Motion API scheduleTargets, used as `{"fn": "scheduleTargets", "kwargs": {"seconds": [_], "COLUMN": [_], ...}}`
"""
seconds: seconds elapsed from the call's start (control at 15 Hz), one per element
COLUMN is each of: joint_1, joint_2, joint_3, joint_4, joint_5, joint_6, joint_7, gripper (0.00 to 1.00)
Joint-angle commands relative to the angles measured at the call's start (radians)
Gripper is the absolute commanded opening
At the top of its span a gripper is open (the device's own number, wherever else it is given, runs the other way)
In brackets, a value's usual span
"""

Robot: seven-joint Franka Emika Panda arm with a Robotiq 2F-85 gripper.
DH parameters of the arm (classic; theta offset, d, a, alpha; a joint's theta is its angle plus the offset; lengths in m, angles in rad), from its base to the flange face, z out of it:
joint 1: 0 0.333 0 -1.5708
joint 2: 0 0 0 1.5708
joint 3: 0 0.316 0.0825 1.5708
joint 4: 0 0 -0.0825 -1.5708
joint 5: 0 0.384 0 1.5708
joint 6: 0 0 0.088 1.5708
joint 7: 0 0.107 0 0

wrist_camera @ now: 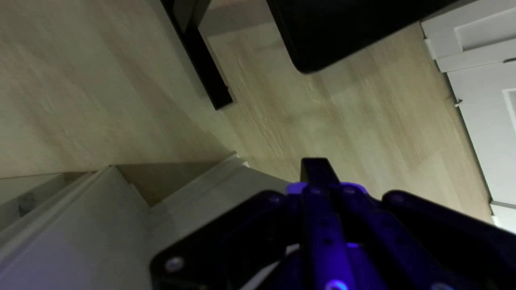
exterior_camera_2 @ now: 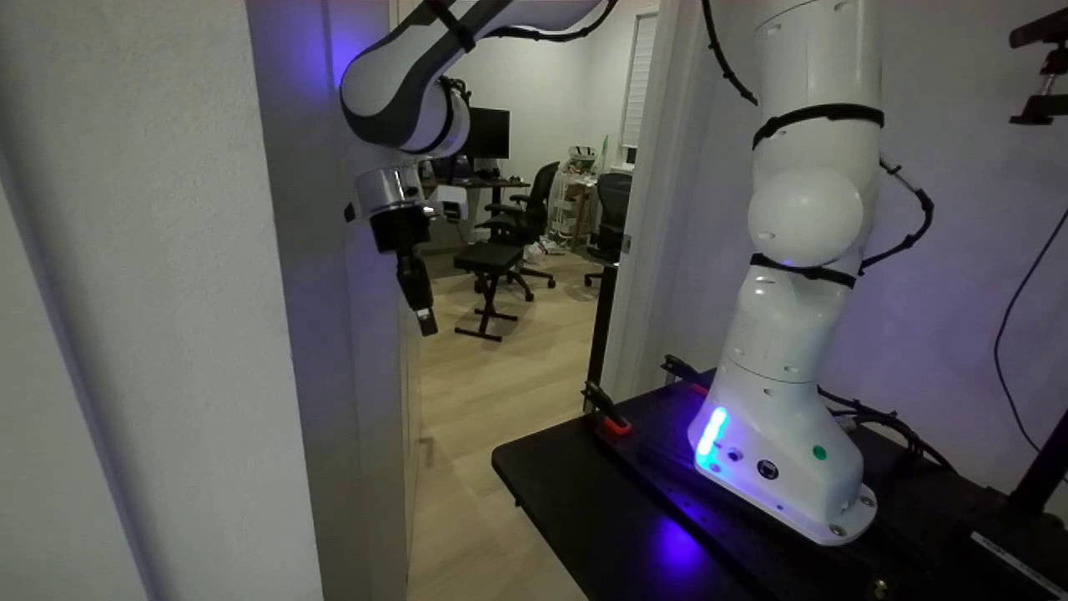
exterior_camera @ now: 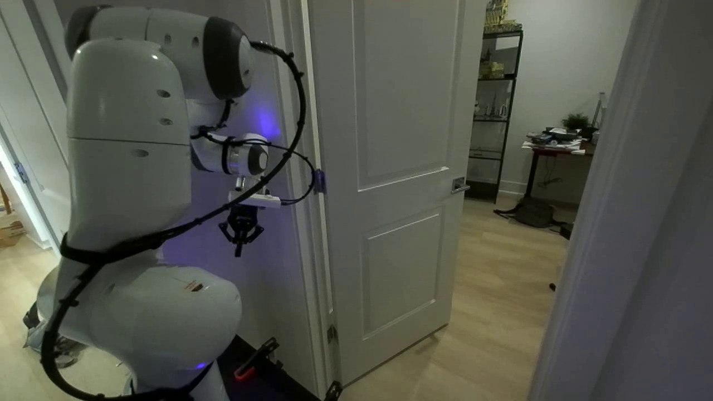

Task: Turn the light switch on and off four times

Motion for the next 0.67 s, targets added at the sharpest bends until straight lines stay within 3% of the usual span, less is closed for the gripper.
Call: {"fn": "scheduleTargets", "kwargs": {"seconds": [0.0,0.2,0.6], "joint_1": [0.004,0.010,0.015], "joint_2": [-0.117,-0.172,-0.343], "joint_3": [-0.024,-0.035,-0.042], "joint_4": [-0.036,-0.061,-0.209], "joint_5": [-0.034,-0.026,0.051], "joint_6": [-0.112,-0.122,0.098], "joint_7": [0.031,0.035,0.112], "gripper": [0.00,0.00,0.00]}}
